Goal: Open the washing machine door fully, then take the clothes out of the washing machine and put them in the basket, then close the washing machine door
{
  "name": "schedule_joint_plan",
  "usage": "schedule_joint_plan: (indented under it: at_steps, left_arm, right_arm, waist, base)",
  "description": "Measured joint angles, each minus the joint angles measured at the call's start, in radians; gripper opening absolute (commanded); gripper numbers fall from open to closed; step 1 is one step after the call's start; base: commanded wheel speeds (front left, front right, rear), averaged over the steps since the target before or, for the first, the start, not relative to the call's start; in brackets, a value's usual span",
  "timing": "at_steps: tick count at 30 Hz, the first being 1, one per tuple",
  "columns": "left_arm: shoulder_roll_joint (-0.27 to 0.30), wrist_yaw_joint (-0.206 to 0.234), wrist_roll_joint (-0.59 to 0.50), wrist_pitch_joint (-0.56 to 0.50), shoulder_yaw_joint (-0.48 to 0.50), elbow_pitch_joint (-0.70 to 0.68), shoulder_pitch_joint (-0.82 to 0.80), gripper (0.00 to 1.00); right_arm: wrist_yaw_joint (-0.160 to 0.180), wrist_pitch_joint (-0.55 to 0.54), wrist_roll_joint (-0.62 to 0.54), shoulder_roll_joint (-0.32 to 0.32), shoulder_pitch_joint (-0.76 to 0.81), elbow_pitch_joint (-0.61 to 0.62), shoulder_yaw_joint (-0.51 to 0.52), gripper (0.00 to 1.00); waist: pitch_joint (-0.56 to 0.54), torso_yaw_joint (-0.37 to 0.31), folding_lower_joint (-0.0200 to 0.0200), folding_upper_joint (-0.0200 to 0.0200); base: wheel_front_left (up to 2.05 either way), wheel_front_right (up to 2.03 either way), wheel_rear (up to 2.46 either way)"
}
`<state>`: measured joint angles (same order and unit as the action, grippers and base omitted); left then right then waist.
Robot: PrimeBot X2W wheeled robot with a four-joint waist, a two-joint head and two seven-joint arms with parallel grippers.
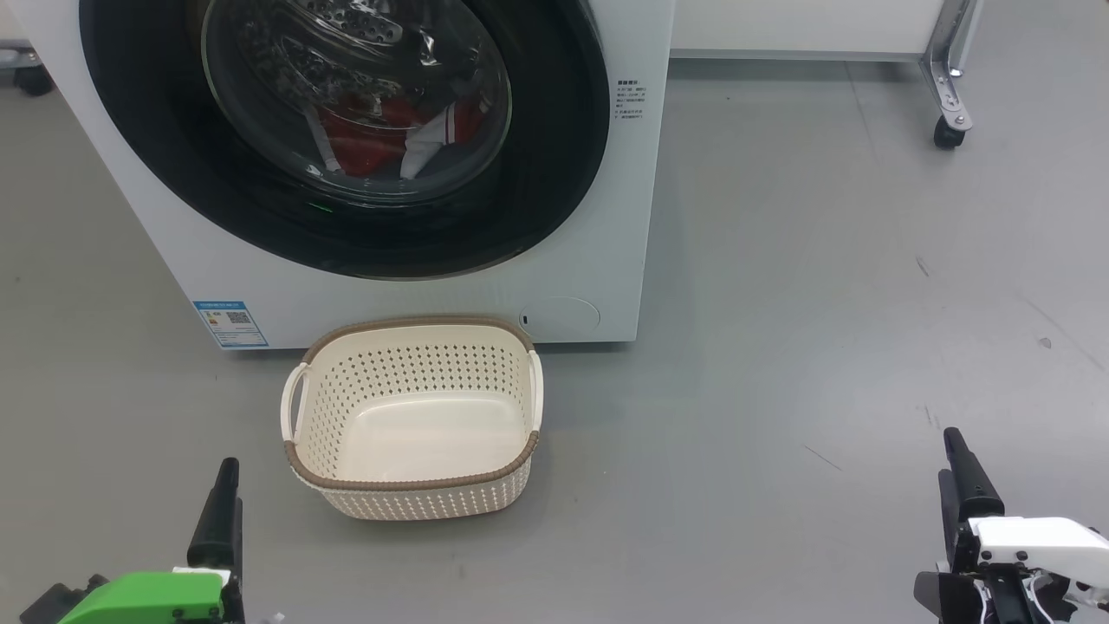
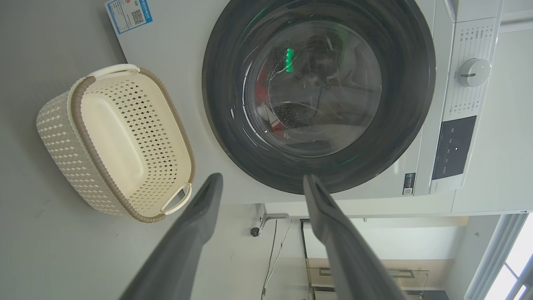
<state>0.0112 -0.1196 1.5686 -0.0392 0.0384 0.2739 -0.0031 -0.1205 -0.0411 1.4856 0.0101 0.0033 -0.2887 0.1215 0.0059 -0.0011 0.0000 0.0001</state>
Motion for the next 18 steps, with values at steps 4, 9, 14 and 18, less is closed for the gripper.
schedule_joint_plan:
  at_steps: [4,9,14,18]
  left_arm:
    - [0.001,0.000,-0.028,0.015,0.001,-0.020,0.000,1.00]
    - [0.001,0.000,-0.057,0.030,0.006,-0.047,0.000,1.00]
    - [0.002,0.000,-0.127,0.050,0.018,-0.086,0.000,1.00]
    - [0.002,0.000,-0.192,0.064,0.021,-0.119,0.000,1.00]
  right_arm:
    - [0.000,0.014,-0.033,0.001,0.000,0.024,0.004,1.00]
    - [0.000,0.031,-0.087,0.001,0.000,0.050,0.000,1.00]
    - [0.000,0.048,-0.164,0.003,0.000,0.083,-0.008,1.00]
    - [0.000,0.064,-0.225,0.005,0.000,0.107,-0.014,1.00]
  waist:
    - [0.000,0.000,0.0000,0.0000]
    - [0.000,0.001,0.0000,0.0000]
    - [-0.001,0.003,0.0000,0.0000]
    - [-0.001,0.004,0.0000,0.0000]
  base:
    - [0.00,0.00,0.00]
    - [0.00,0.00,0.00]
    - [0.00,0.00,0.00]
    - [0.00,0.00,0.00]
